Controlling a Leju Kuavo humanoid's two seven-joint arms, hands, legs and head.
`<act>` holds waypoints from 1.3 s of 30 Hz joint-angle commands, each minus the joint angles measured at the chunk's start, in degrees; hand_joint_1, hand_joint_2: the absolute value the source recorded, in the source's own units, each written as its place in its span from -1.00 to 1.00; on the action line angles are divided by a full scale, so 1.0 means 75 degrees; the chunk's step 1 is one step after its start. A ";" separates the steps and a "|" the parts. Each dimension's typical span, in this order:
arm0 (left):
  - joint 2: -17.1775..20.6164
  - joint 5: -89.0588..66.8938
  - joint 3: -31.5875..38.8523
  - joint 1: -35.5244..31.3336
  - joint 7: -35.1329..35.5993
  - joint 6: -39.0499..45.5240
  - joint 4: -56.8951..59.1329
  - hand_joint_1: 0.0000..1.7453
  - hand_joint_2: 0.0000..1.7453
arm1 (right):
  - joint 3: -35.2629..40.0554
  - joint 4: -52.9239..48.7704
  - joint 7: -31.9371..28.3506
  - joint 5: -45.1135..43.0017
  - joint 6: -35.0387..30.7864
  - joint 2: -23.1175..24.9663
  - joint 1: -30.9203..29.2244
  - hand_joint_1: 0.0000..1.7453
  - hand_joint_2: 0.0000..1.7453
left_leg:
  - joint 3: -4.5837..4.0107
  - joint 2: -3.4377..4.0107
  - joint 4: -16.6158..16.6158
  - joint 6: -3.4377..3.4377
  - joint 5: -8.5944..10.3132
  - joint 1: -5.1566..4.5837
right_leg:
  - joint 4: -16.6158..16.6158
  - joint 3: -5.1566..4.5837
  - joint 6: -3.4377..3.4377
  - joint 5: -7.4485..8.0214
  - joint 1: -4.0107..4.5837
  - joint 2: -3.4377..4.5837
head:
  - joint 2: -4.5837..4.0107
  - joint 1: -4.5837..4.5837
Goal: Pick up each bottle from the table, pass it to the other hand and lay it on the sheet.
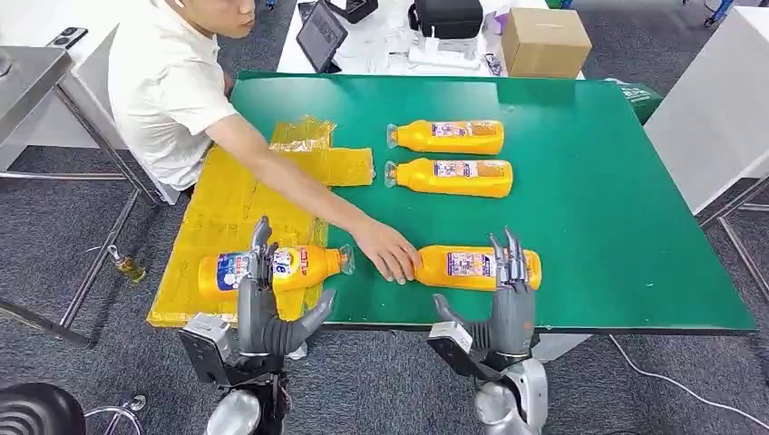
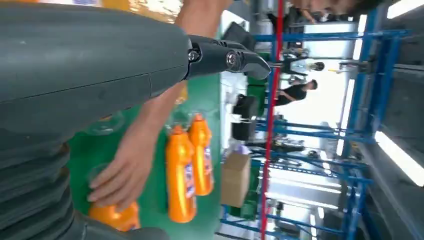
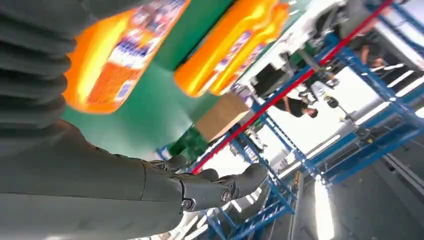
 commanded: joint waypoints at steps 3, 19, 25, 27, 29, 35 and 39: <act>0.0316 -0.0361 0.0014 0.0445 0.0500 0.0010 -0.0019 -1.00 1.00 | -0.0965 0.0226 -0.0003 0.0340 0.0026 -0.0236 0.0014 -1.00 1.00 | 0.0029 0.0005 -0.0009 0.0011 -0.0010 -0.0003 | -0.0010 0.0028 -0.0016 -0.0009 0.0003 -0.0005 | 0.0000 0.0000; 0.0178 -0.0408 -0.0056 0.0189 0.0388 0.0167 0.0189 -1.00 1.00 | -0.1277 0.2179 0.0412 0.1386 0.0026 -0.0891 -0.1105 -1.00 1.00 | 0.0026 0.0001 -0.0009 0.0014 -0.0003 0.0001 | -0.0016 0.0032 -0.0016 -0.0002 0.0006 -0.0011 | 0.0000 0.0003; 0.0167 -0.0346 -0.0198 0.0032 0.0407 0.0145 0.0292 -1.00 1.00 | -0.1238 0.3549 0.1218 0.1673 0.0026 -0.1472 -0.1885 -1.00 1.00 | 0.0034 0.0011 -0.0009 0.0015 -0.0005 -0.0002 | -0.0015 0.0033 -0.0017 0.0000 0.0005 -0.0001 | 0.0000 -0.0003; 0.0065 -0.0304 -0.0371 -0.0229 0.0493 0.0066 0.0542 -1.00 1.00 | -0.1178 0.4369 0.1627 0.1662 0.0026 -0.1817 -0.2281 -1.00 1.00 | 0.0048 0.0012 -0.0010 0.0023 -0.0005 -0.0003 | -0.0022 0.0049 -0.0021 0.0002 0.0007 -0.0005 | 0.0000 0.0000; -0.0014 -0.0253 -0.0472 -0.0397 0.0549 0.0028 0.0704 -1.00 1.00 | -0.1203 0.4675 0.1650 0.1662 0.0026 -0.1992 -0.2438 -1.00 1.00 | 0.0021 -0.0004 -0.0005 0.0018 0.0004 -0.0002 | -0.0018 0.0028 -0.0009 0.0006 0.0004 -0.0015 | 0.0000 -0.0003; -0.0106 0.0058 -0.0719 -0.0761 0.0745 -0.0279 0.1020 -1.00 1.00 | -0.0993 0.5696 0.2215 0.2050 0.0026 -0.2322 -0.2966 -1.00 1.00 | 0.0017 -0.0003 -0.0004 0.0021 0.0006 -0.0014 | -0.0010 0.0025 -0.0008 0.0004 -0.0006 -0.0013 | 0.0000 0.0000; -0.0110 0.1200 -0.0906 -0.1122 0.1368 -0.0846 0.1250 -1.00 1.00 | -0.0276 0.6849 0.2799 0.2241 0.0199 -0.2810 -0.3643 -1.00 1.00 | 0.0031 0.0007 -0.0002 0.0024 0.0003 -0.0014 | -0.0012 0.0036 -0.0014 0.0005 -0.0005 -0.0007 | 0.0000 -0.0006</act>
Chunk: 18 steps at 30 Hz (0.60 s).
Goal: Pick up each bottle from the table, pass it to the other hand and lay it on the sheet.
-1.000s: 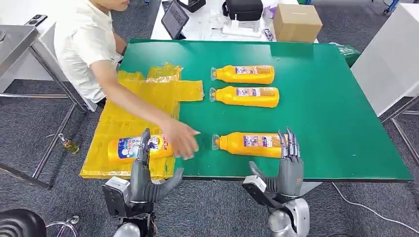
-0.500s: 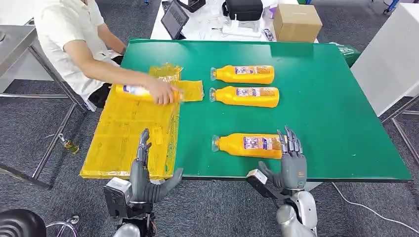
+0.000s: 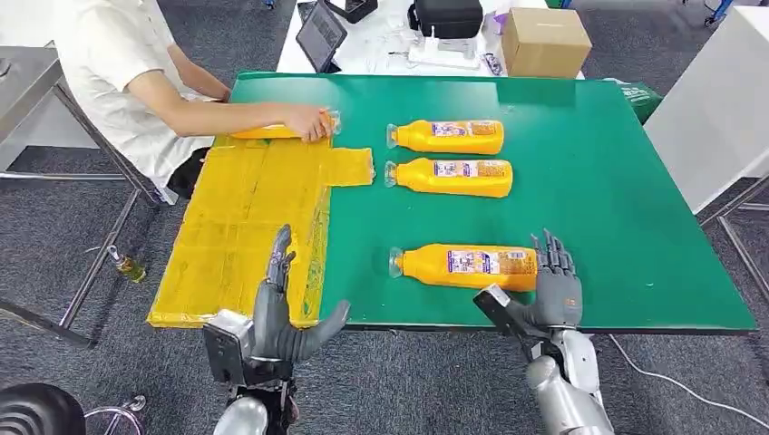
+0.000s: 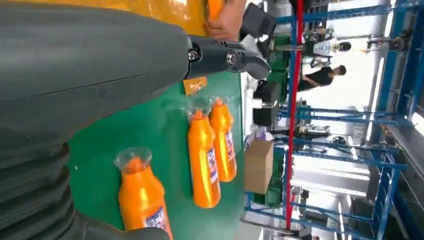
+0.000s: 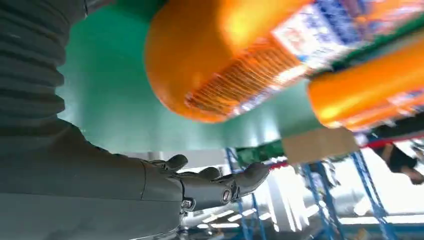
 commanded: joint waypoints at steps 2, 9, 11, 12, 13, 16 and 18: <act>-0.0030 0.1269 -0.0619 -0.1033 0.0720 -0.0667 0.0980 -1.00 1.00 | 0.1029 0.3035 0.0797 0.0360 0.0330 -0.1025 -0.1696 -1.00 1.00 | 0.0029 0.0006 -0.0005 0.0014 -0.0003 -0.0002 | -0.0009 0.0032 -0.0019 0.0000 0.0004 -0.0007 | 0.0000 0.0003; -0.0049 0.1094 -0.0639 -0.1193 0.0608 -0.0474 0.0924 -1.00 1.00 | 0.1514 0.3069 0.0841 0.0546 0.0454 -0.0942 -0.2065 -1.00 1.00 | 0.0031 0.0010 -0.0005 0.0012 -0.0001 0.0001 | -0.0006 0.0030 -0.0022 0.0000 0.0006 -0.0003 | 0.0000 0.0003; -0.0049 0.1094 -0.0639 -0.1193 0.0608 -0.0474 0.0924 -1.00 1.00 | 0.1514 0.3069 0.0841 0.0546 0.0454 -0.0942 -0.2065 -1.00 1.00 | 0.0039 0.0009 -0.0007 0.0015 -0.0003 -0.0001 | -0.0006 0.0040 -0.0025 -0.0003 0.0006 -0.0006 | 0.0000 0.0003; -0.0037 0.1059 -0.0661 -0.1186 0.0576 -0.0469 0.0924 -1.00 1.00 | 0.1561 0.3064 0.0823 0.0564 0.0408 -0.0932 -0.2046 -1.00 1.00 | 0.0036 0.0010 -0.0007 0.0012 -0.0003 0.0000 | -0.0006 0.0036 -0.0021 -0.0002 0.0006 -0.0003 | 0.0000 0.0000; -0.0038 0.1035 -0.0668 -0.1195 0.0547 -0.0458 0.0919 -1.00 1.00 | 0.1693 0.3072 0.0800 0.0645 0.0363 -0.0936 -0.2073 -1.00 1.00 | 0.0048 0.0013 -0.0009 0.0014 -0.0006 0.0001 | -0.0009 0.0047 -0.0027 -0.0005 0.0008 -0.0003 | 0.0000 0.0003; -0.0042 0.0937 -0.0686 -0.1211 0.0458 -0.0414 0.0892 -1.00 1.00 | 0.1897 0.3077 0.0680 0.0648 0.0358 -0.0854 -0.2182 -1.00 1.00 | 0.0035 0.0012 -0.0005 0.0011 -0.0004 0.0001 | -0.0006 0.0031 -0.0019 -0.0002 0.0007 0.0000 | 0.0000 0.0003; -0.0047 0.0871 -0.0675 -0.1189 0.0409 -0.0358 0.0868 -1.00 1.00 | 0.2079 0.3039 0.0619 0.0709 0.0325 -0.0807 -0.2217 -1.00 1.00 | 0.0047 0.0021 -0.0006 0.0013 -0.0008 0.0002 | -0.0007 0.0041 -0.0025 -0.0003 0.0009 0.0006 | 0.0000 0.0003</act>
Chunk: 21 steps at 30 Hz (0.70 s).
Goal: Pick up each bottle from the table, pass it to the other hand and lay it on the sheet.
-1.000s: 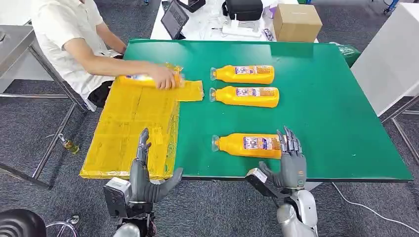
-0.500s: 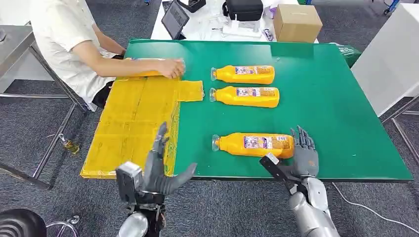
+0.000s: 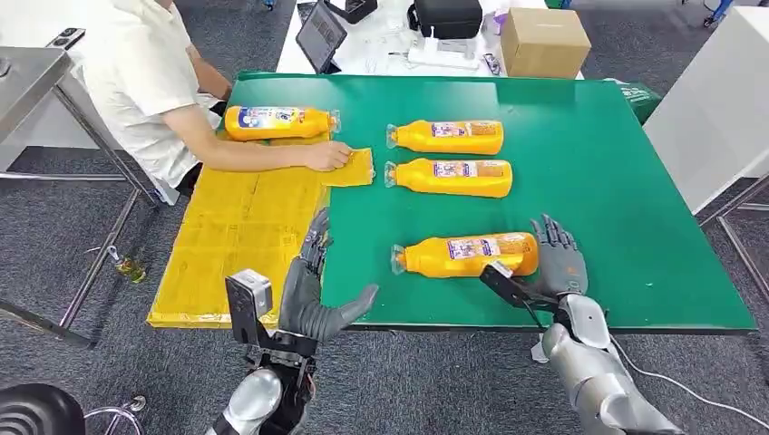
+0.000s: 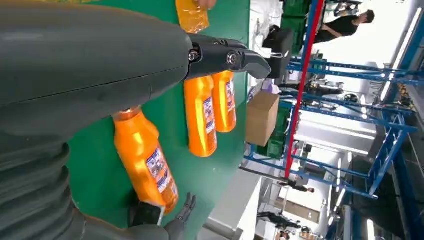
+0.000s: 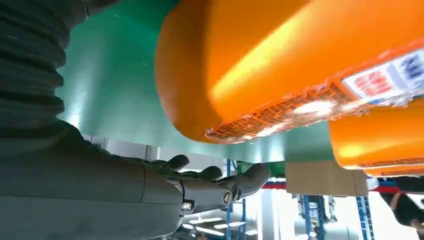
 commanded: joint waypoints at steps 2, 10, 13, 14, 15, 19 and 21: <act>0.0099 -0.0160 -0.0226 -0.0297 -0.0131 0.0136 0.0392 -1.00 1.00 | 0.0896 0.0717 -0.0187 0.0089 -0.0026 0.0101 -0.0485 -1.00 1.00 | 0.0019 0.0015 -0.0005 0.0006 -0.0006 0.0001 | -0.0005 0.0015 -0.0016 -0.0001 0.0005 0.0006 | 0.0000 -0.0003; 0.0121 -0.0208 -0.0233 -0.0213 -0.0156 0.0138 0.0309 -1.00 1.00 | 0.1146 0.0607 -0.0497 -0.0085 0.0262 0.0149 -0.0469 -1.00 1.00 | 0.0032 0.0019 -0.0006 0.0011 -0.0009 -0.0001 | -0.0006 0.0029 -0.0024 -0.0004 0.0005 0.0005 | 0.0000 0.0000; 0.0119 -0.0212 -0.0236 -0.0196 -0.0159 0.0138 0.0310 -1.00 1.00 | 0.1230 0.0627 -0.0510 -0.0097 0.0421 0.0093 -0.0482 -1.00 1.00 | 0.0022 0.0012 -0.0007 0.0008 -0.0006 0.0000 | -0.0006 0.0022 -0.0020 -0.0003 0.0005 0.0001 | 0.0000 -0.0003; 0.0110 -0.0208 -0.0242 -0.0198 -0.0158 0.0135 0.0339 -1.00 1.00 | 0.1268 0.0644 -0.0515 -0.0203 0.0508 0.0064 -0.0523 -1.00 1.00 | 0.0016 0.0008 -0.0006 0.0006 -0.0004 0.0000 | -0.0005 0.0016 -0.0015 -0.0002 0.0004 -0.0001 | 0.0000 0.0000; 0.0110 -0.0208 -0.0245 -0.0195 -0.0158 0.0134 0.0344 -1.00 1.00 | 0.1259 0.0682 -0.0503 -0.0244 0.0578 0.0064 -0.0542 -1.00 1.00 | 0.0026 0.0011 -0.0006 0.0009 -0.0007 0.0001 | -0.0007 0.0026 -0.0022 -0.0004 0.0007 -0.0002 | 0.0000 0.0000; 0.0105 -0.0199 -0.0221 -0.0185 -0.0160 0.0127 0.0386 -1.00 1.00 | 0.1351 0.0922 -0.0397 -0.0417 0.1190 -0.0008 -0.0640 -1.00 1.00 | 0.0035 0.0011 -0.0008 0.0012 -0.0009 0.0001 | -0.0011 0.0036 -0.0025 -0.0006 0.0008 -0.0003 | 0.0000 0.0000; 0.0104 -0.0152 -0.0238 -0.0207 -0.0166 0.0118 0.0418 -1.00 1.00 | 0.1496 0.0960 -0.0409 -0.0456 0.1439 -0.0126 -0.0637 -0.68 1.00 | 0.0039 0.0008 -0.0010 0.0013 -0.0009 0.0001 | -0.0012 0.0040 -0.0027 -0.0007 0.0008 -0.0008 | 0.0000 0.0003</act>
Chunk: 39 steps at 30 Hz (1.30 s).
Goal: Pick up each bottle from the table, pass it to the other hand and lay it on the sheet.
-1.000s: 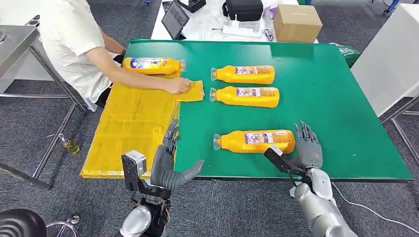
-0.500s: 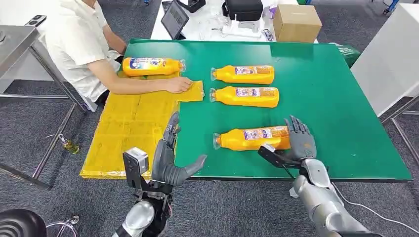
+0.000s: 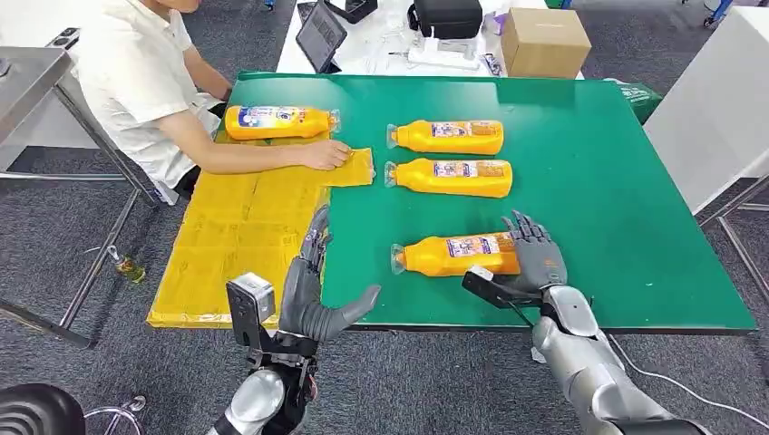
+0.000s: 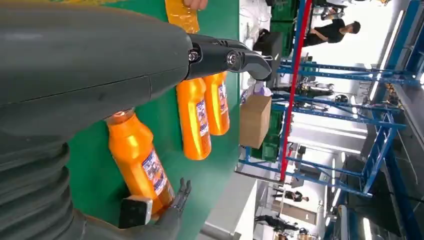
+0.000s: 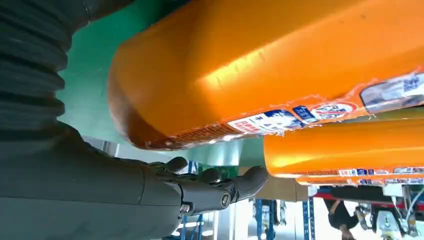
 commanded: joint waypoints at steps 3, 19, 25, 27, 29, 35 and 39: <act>0.0106 0.0070 -0.0167 -0.0196 0.0003 0.0003 0.0426 -1.00 1.00 | 0.0572 0.0795 0.0053 -0.0200 0.0837 -0.0198 -0.0343 -0.68 1.00 | 0.0016 -0.0001 -0.0006 0.0006 -0.0001 0.0000 | -0.0007 0.0017 -0.0012 -0.0002 0.0003 -0.0008 | 0.0000 0.0000; 0.0057 0.0179 -0.0140 -0.0268 -0.0070 -0.0165 0.0573 -1.00 1.00 | 0.0506 0.1047 -0.0419 -0.0894 0.1298 -0.0272 -0.0061 1.00 1.00 | 0.0052 -0.0017 -0.0015 0.0011 -0.0003 0.0007 | -0.0024 0.0061 -0.0025 -0.0007 0.0013 -0.0031 | 0.0000 0.0006; 0.0106 0.0264 0.0039 -0.0096 -0.0266 -0.0072 0.0481 -1.00 1.00 | -0.0208 0.0680 -0.1202 -0.2335 0.1429 0.0017 0.0085 1.00 1.00 | 0.0042 -0.0002 -0.0010 0.0004 -0.0002 0.0006 | -0.0017 0.0042 -0.0017 -0.0003 0.0010 -0.0011 | 0.0000 0.0003; 0.0125 0.0270 0.0053 -0.0078 -0.0284 -0.0075 0.0473 -1.00 1.00 | -0.0203 0.0670 -0.1193 -0.2336 0.1435 0.0023 0.0081 1.00 1.00 | 0.0051 0.0001 -0.0014 0.0006 -0.0004 0.0006 | -0.0020 0.0051 -0.0022 -0.0003 0.0012 -0.0010 | 0.0000 0.0003; 0.0102 0.0273 0.0164 0.0011 -0.0368 0.0012 0.0447 -1.00 1.00 | -0.0342 0.0502 -0.1391 -0.2666 0.1387 0.0064 0.0142 1.00 1.00 | 0.0058 0.0005 -0.0016 0.0009 -0.0006 0.0004 | -0.0020 0.0056 -0.0027 -0.0005 0.0011 -0.0008 | 0.0000 0.0003; 0.0159 0.1461 0.0711 0.0712 0.0019 -0.0286 0.0422 -1.00 1.00 | -0.0615 -0.1836 -0.1922 -0.4680 0.1488 0.0581 0.1137 1.00 1.00 | 0.0054 0.0021 -0.0018 0.0005 -0.0008 0.0005 | -0.0019 0.0048 -0.0021 -0.0002 0.0010 0.0013 | 0.0000 0.0003; 0.0097 0.1925 0.0530 0.0580 0.0047 -0.0182 0.0555 -1.00 1.00 | -0.0053 -0.3543 -0.1702 -0.5569 0.1291 0.1021 0.1836 1.00 1.00 | 0.0060 0.0029 -0.0016 0.0006 -0.0019 0.0007 | -0.0013 0.0052 -0.0033 -0.0011 0.0015 0.0015 | 0.0000 0.0003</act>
